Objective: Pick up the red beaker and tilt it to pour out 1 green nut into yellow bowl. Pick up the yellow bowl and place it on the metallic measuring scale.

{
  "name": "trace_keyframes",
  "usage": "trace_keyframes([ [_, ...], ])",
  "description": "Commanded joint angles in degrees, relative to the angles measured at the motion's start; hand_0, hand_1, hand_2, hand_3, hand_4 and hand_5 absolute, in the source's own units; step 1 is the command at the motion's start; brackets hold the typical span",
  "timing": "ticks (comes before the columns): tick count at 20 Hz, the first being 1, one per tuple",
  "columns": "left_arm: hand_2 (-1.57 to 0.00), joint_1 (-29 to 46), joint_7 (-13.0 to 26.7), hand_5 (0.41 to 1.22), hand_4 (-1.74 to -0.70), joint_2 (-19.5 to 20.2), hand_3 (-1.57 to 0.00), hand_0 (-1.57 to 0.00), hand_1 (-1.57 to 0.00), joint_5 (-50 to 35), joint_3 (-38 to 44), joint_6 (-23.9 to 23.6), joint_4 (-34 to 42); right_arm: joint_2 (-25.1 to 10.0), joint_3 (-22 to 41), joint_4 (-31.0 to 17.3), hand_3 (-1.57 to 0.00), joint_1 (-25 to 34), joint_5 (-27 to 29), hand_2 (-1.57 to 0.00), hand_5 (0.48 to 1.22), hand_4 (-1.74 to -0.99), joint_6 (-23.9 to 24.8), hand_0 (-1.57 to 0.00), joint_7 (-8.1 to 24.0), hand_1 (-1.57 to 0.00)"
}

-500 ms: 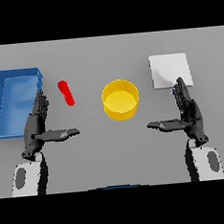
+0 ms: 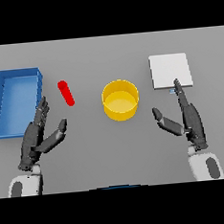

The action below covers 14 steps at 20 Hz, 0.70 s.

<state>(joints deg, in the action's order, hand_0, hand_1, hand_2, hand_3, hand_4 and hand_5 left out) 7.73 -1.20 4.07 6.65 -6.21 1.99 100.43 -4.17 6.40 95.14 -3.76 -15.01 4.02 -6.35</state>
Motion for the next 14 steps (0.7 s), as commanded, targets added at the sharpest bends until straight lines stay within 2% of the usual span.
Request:
trace_keyframes([
  [1, 0.00, 0.37, 1.50, 0.660, -1.14, 0.31, 0.00, 0.00, 0.00, 0.66, -0.48, -0.10, 1.20, -0.18, 0.28, 0.61, 0.00, 0.04, -0.56, 0.00, 0.581, -1.071, 0.06, 0.00, 0.82, 0.00],
  [3, 0.00, 0.00, 4.01, 0.655, -1.14, 1.07, 0.00, 0.00, 0.00, -0.32, 0.05, 0.48, 1.77, 0.13, 0.97, 1.68, 0.00, -1.69, -0.01, 0.00, 0.592, -1.103, -0.90, 0.00, -0.12, 0.00],
  [4, 0.00, -0.37, 4.93, 0.652, -1.14, 0.93, 0.00, 0.00, 0.00, 0.32, -0.42, 0.30, 1.87, -0.19, 0.69, 1.84, 0.00, -1.22, 0.36, 0.00, 0.600, -1.118, -1.25, 0.00, 0.79, 0.00],
  [6, 0.00, -1.96, 6.09, 0.649, -1.14, 1.25, 0.00, 0.00, 0.00, 0.05, 0.18, 0.62, -0.04, 0.52, 1.17, 1.67, 0.00, -0.09, 0.19, 0.00, 0.614, -1.147, -1.10, 0.00, 1.22, 0.00],
  [7, 0.00, -3.03, 6.02, 0.648, -1.14, 0.92, 0.00, 0.00, 0.00, 0.18, 0.32, 0.44, -1.66, 0.07, 0.92, 1.86, 0.00, -0.50, 1.14, 0.00, 0.624, -1.163, -2.01, 0.00, -0.06, 0.00],
  [9, 0.00, -6.24, 7.13, 0.643, -1.14, 0.29, 0.00, 0.00, 0.00, 0.42, 0.85, 0.25, -6.20, 0.13, 0.33, 1.57, 0.00, 0.06, 3.21, 0.00, 0.626, -1.189, -3.32, 0.00, 1.34, 0.00],
  [10, 0.00, -8.18, 7.17, 0.645, -1.16, 0.59, 0.00, 0.00, 0.00, 0.15, 1.70, 0.33, -8.35, -0.18, -0.39, 0.85, 0.00, 0.96, 3.78, 0.00, 0.627, -1.197, -3.39, 0.00, 1.89, 0.00],
  [12, 0.00, -12.07, 5.30, 0.650, -1.18, 1.40, 0.00, 0.00, 0.00, -0.48, 3.63, 0.75, -13.68, -0.22, -0.64, 0.69, 0.00, 0.12, 4.18, 0.00, 0.628, -1.215, -3.51, 0.00, 0.18, 0.00],
  [14, 0.00, -14.75, 3.82, 0.644, -1.18, 1.15, 0.00, 0.00, 0.00, 0.35, 3.77, 0.74, -18.16, -0.32, -0.62, 1.25, 0.00, -0.56, 4.63, 0.00, 0.626, -1.220, -3.97, 0.00, -0.05, 0.00],
])
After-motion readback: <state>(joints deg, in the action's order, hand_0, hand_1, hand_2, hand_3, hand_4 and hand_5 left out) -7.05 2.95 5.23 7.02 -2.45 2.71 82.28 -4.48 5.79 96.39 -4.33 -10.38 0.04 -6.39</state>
